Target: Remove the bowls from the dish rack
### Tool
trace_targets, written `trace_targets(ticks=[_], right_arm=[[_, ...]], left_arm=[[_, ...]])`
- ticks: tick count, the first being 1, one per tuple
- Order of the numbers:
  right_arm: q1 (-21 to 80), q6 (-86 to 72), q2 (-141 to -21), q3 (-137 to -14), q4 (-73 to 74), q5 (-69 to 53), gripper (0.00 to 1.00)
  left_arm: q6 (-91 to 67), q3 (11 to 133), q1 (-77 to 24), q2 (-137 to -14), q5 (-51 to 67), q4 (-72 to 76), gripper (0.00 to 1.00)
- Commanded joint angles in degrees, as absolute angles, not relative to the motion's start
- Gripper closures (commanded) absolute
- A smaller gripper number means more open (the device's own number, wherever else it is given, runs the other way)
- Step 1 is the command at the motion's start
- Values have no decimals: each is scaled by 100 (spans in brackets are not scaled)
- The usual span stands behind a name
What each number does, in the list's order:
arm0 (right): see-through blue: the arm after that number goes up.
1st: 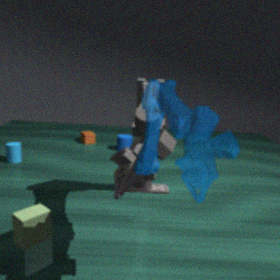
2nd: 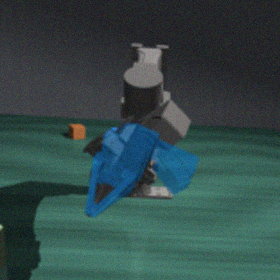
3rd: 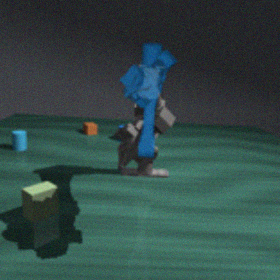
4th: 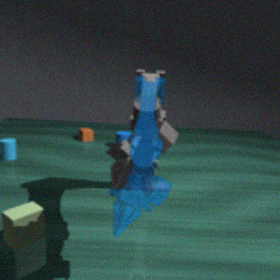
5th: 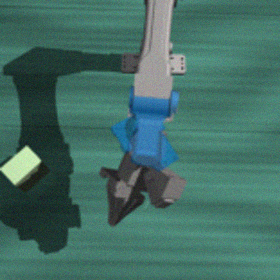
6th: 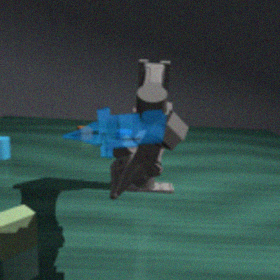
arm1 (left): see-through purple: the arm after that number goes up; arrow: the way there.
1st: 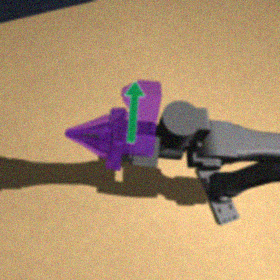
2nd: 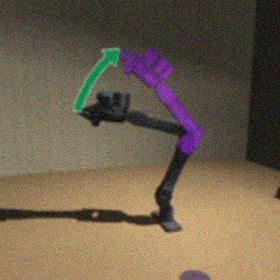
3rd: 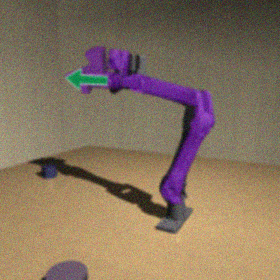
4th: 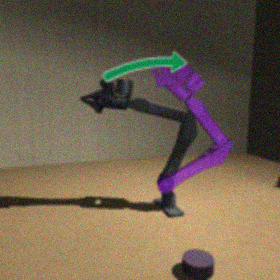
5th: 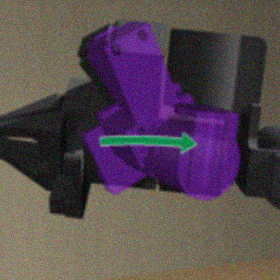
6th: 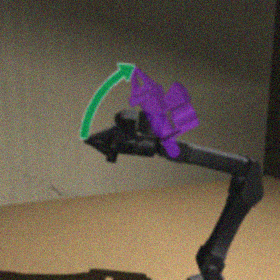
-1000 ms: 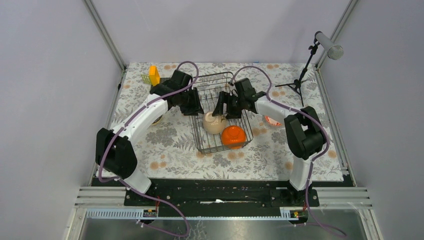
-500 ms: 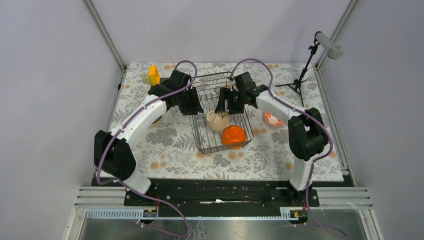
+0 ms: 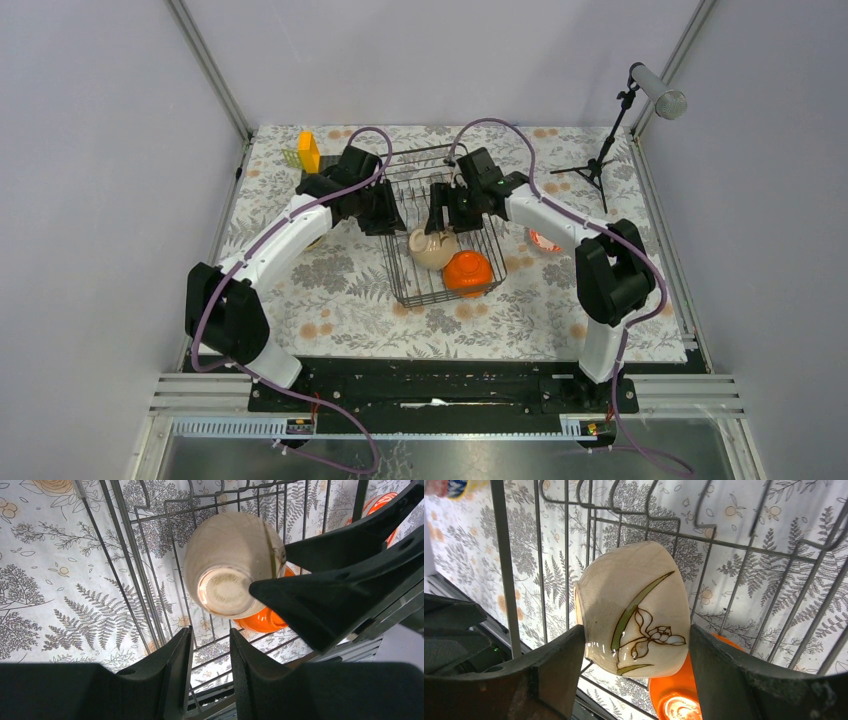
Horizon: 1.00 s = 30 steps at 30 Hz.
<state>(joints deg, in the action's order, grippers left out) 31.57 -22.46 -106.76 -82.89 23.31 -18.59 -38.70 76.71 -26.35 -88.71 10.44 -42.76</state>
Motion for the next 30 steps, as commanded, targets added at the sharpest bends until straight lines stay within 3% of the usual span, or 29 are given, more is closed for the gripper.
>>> trace_targets(ticks=[1,11,30], right_arm=[[3382,-1891,-10261,-8731,2407,-1369,46],[3380,-2056,-10082,-9139,2531,-1440,47],[3465,-1732,-10498,-9457,3111,-32,47]], left_arm=[[-3905,7717,-2654,-8736,980,-4055,63],[-3727,7994,-2654,-8874,901,-4208,63],[-3630,7668,-2655,-8505,677,-4277,63]])
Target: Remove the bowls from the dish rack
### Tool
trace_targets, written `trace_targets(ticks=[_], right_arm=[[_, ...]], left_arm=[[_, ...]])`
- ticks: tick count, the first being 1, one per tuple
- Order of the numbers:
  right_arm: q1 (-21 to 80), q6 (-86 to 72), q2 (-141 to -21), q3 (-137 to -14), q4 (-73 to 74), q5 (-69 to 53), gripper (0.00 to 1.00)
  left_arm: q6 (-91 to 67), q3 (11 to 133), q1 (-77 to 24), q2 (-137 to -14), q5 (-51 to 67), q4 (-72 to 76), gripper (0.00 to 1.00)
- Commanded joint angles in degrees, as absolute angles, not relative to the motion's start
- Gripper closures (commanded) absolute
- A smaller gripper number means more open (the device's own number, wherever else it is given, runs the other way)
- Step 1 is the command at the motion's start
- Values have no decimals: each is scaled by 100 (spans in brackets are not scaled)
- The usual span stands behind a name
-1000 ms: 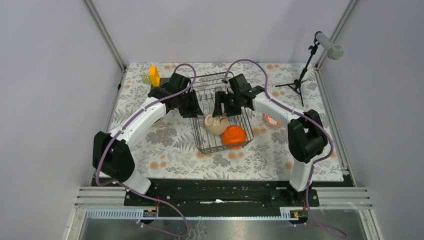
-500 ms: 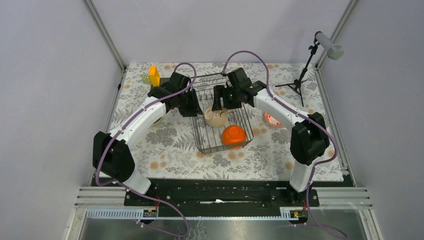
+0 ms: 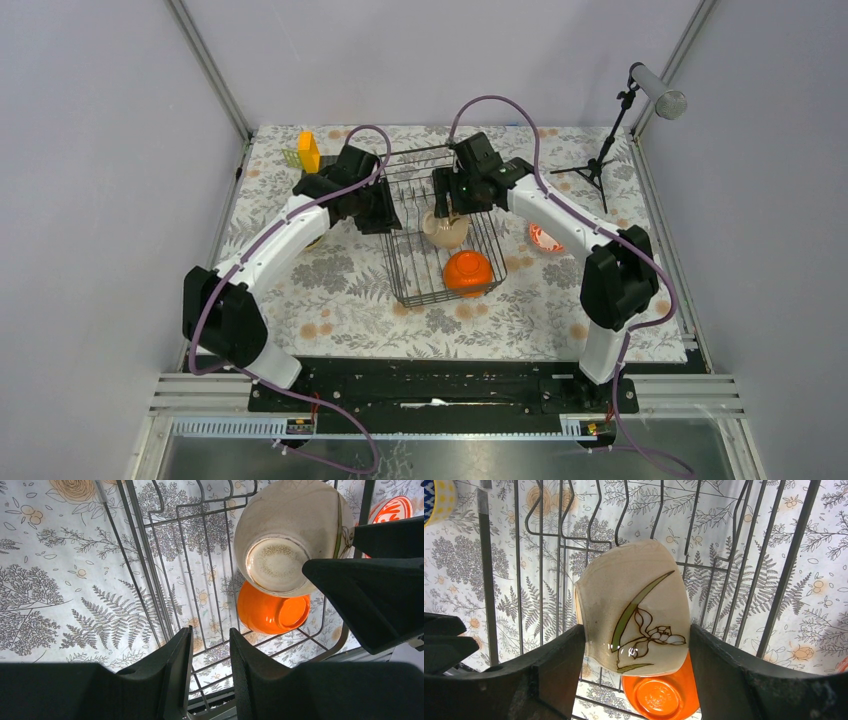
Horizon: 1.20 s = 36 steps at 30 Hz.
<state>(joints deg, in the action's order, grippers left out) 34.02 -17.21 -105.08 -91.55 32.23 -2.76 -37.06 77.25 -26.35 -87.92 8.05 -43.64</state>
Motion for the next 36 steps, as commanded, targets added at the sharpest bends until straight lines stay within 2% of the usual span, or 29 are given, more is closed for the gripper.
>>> trace_targets(ticks=[1,7,14,18,25,32,36], right_arm=[[3492,-1755,-10529,-9465,3105,-31,47],[3765,-1772,-10642,-9388,3127,334,44],[3882,-1680,-10637,-9174,3182,591,33],[3905,-1796,-10626,-9145,3190,395,24],[3902,-2058,-10684,-8884,3081,-162,19],[3905,-2177,-10616,-8707,2892,-386,6],[3903,-2225,-10612,-8709,2830,-577,6]], left_arm=[[-3630,7649,-2654,-8510,677,-4272,63],[-3659,7472,-2653,-8454,557,-4264,63],[-3673,7361,-2654,-8387,421,-4228,62],[-3726,7302,-2654,-8329,437,-4192,61],[-3695,7193,-2654,-8237,358,-4188,61],[-3709,7072,-2650,-8141,356,-4184,61],[-3710,7052,-2655,-8115,358,-4189,61]])
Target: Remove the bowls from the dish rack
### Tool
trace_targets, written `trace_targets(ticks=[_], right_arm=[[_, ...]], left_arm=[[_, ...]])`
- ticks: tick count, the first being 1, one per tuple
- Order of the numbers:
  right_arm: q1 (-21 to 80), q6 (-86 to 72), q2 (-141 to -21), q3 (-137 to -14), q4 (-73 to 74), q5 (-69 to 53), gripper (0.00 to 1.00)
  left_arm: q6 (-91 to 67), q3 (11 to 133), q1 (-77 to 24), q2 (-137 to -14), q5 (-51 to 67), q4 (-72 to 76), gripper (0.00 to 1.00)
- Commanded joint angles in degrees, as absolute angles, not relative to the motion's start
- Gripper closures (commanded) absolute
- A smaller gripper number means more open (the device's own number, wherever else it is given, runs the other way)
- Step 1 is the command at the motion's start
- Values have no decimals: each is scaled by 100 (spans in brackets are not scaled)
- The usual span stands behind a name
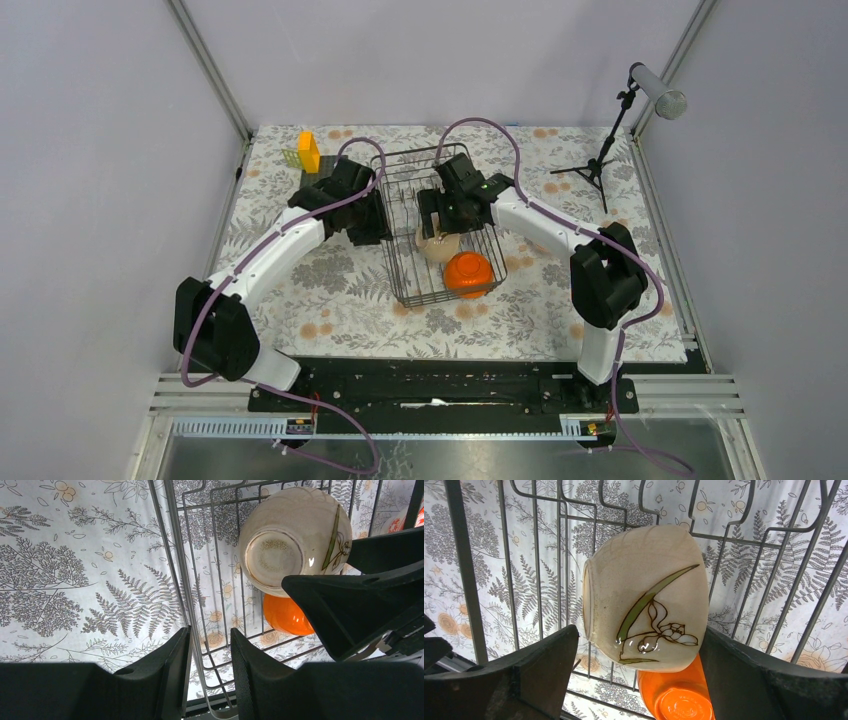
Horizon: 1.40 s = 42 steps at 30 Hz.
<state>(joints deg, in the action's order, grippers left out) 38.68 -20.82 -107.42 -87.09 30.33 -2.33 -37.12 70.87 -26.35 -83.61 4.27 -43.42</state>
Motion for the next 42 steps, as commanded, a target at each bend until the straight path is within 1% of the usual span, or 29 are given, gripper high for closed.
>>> trace_targets(ticks=[1,6,9,11,17,22,31,36,42], right_arm=[[3904,-2245,-10593,-8706,2793,-649,6],[3907,-2380,-10465,-8655,2561,-842,7],[3905,-2391,-10549,-8674,2556,-867,12],[3904,-2351,-10605,-8658,2557,-955,13],[3901,-2298,-10489,-8385,2277,-1227,12],[3897,-2235,-10465,-8335,2203,-1396,16],[3847,-2222,-10234,-7993,1842,-1546,17],[3647,-2192,-10270,-7889,1744,-1845,19],[3488,-2251,-10056,-7471,1192,-2310,19]], left_arm=[[-3711,7056,-2654,-8117,360,-4186,61],[-3683,7058,-2654,-8121,361,-4191,61],[-3674,7045,-2654,-8106,341,-4191,61],[-3666,7041,-2654,-8083,335,-4189,61],[-3682,6978,-2654,-8061,380,-4173,61],[-3718,7044,-2654,-8163,521,-4128,61],[-3725,7202,-2650,-8191,526,-4130,61],[-3719,7433,-2650,-8415,793,-4132,62],[-3728,7792,-2650,-8694,1137,-4129,63]])
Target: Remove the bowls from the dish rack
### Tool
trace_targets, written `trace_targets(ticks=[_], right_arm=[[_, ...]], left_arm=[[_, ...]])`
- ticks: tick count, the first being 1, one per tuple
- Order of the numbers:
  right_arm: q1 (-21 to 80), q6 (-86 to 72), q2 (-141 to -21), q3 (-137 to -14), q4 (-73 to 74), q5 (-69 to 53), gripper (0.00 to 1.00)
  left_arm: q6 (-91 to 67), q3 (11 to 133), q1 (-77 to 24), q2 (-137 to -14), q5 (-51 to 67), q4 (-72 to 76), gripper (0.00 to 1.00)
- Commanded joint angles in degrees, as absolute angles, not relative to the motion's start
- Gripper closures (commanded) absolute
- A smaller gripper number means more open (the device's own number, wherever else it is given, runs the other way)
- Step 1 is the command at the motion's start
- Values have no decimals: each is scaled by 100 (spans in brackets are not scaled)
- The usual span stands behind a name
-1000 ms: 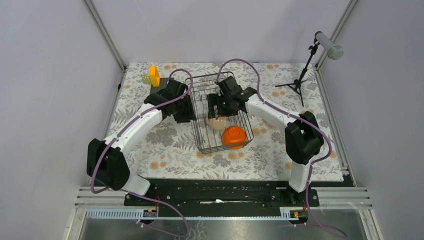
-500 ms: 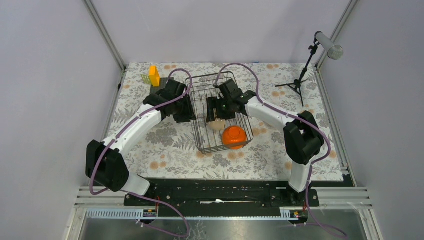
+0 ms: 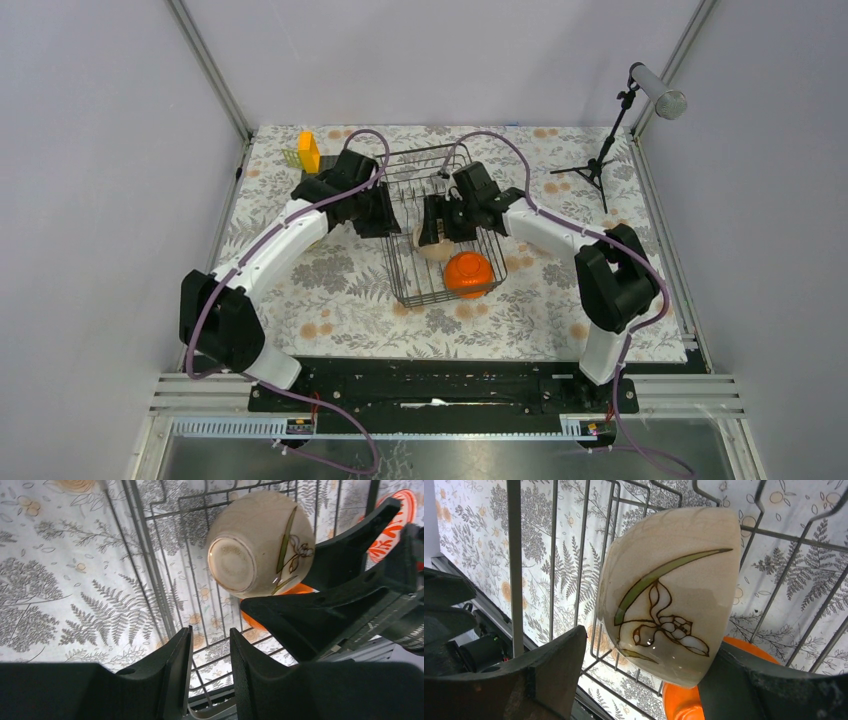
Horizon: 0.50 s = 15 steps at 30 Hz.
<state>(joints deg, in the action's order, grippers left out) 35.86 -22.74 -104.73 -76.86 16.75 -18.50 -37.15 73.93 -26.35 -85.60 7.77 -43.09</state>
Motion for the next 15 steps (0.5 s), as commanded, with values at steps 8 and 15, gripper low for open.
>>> trace_targets(ticks=[8,15], right_arm=[[3340,-2380,-9862,-7204,818,-2554,24],[3328,-2394,-9857,-7191,769,-2604,29]], left_arm=[[-3689,7862,-2652,-9065,1425,-4098,62],[-3661,7873,-2654,-9378,1530,-3945,64]])
